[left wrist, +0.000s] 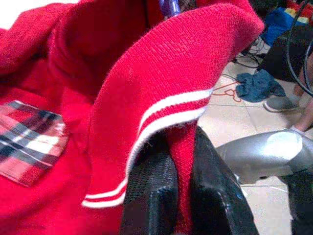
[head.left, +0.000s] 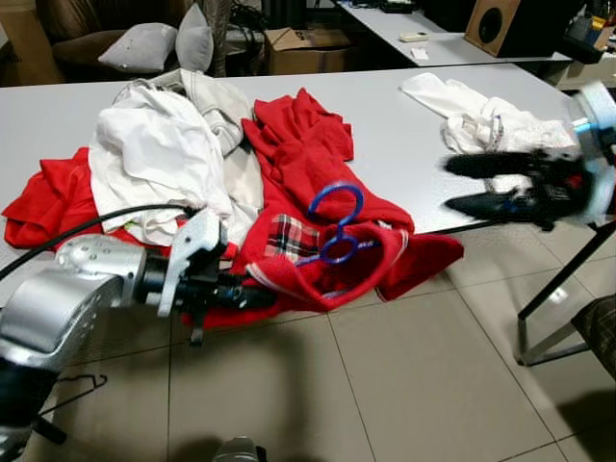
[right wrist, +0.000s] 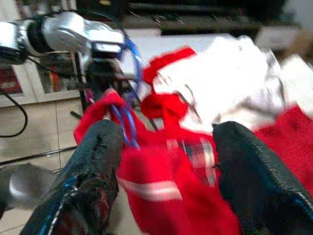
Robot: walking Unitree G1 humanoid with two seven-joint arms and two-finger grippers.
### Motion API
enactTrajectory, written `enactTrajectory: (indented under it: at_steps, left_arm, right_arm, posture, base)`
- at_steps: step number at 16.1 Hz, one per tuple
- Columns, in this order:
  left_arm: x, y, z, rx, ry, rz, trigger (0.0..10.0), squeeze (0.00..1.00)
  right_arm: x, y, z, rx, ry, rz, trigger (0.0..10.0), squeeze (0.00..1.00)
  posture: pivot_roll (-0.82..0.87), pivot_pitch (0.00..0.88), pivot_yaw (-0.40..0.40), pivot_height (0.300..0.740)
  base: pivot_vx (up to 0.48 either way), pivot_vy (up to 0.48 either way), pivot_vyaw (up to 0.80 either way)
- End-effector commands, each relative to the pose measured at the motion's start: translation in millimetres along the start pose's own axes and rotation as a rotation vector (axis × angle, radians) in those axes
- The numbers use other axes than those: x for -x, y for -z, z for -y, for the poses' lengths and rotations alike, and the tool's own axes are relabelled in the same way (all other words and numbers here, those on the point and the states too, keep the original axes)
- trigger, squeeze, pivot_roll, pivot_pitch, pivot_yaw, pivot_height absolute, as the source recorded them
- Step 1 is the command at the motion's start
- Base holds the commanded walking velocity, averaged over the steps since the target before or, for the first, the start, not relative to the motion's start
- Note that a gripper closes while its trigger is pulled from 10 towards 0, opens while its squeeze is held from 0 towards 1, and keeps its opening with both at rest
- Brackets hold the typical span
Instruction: Hang hanger
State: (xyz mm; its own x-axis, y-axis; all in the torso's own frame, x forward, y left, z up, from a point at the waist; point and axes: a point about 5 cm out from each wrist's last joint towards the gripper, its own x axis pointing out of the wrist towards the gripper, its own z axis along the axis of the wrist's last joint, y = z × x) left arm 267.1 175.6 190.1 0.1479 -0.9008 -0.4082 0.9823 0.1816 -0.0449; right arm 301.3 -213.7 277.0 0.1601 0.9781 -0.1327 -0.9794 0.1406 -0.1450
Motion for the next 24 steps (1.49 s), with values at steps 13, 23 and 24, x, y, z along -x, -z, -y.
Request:
enactTrajectory:
  at_steps: [13,23,24]
  left_arm:
    - [-25.5,-27.0,3.4,-0.177,0.109,-0.048,0.0,0.0]
    - [-31.4,-32.2,-1.8,-0.213,0.127,-0.057,0.0,0.0]
    - [-31.4,-32.2,-2.1,-0.214,0.126,-0.056,0.0,0.0]
  right_arm:
    - [-65.5,28.0,-5.1,-0.012,-0.254,-0.2,0.0,0.0]
    - [-81.3,27.1,-0.9,-0.048,-0.303,-0.177,0.0,0.0]
    - [-82.8,29.7,-0.7,-0.057,-0.291,-0.188,0.0,0.0]
  posture:
    - [0.08,0.0,-0.053,0.74]
    - [0.08,0.0,-0.055,0.74]
    - [0.08,0.0,-0.056,0.74]
  base:
    - [0.0,0.0,0.0]
    - [0.0,0.0,0.0]
    - [0.0,0.0,0.0]
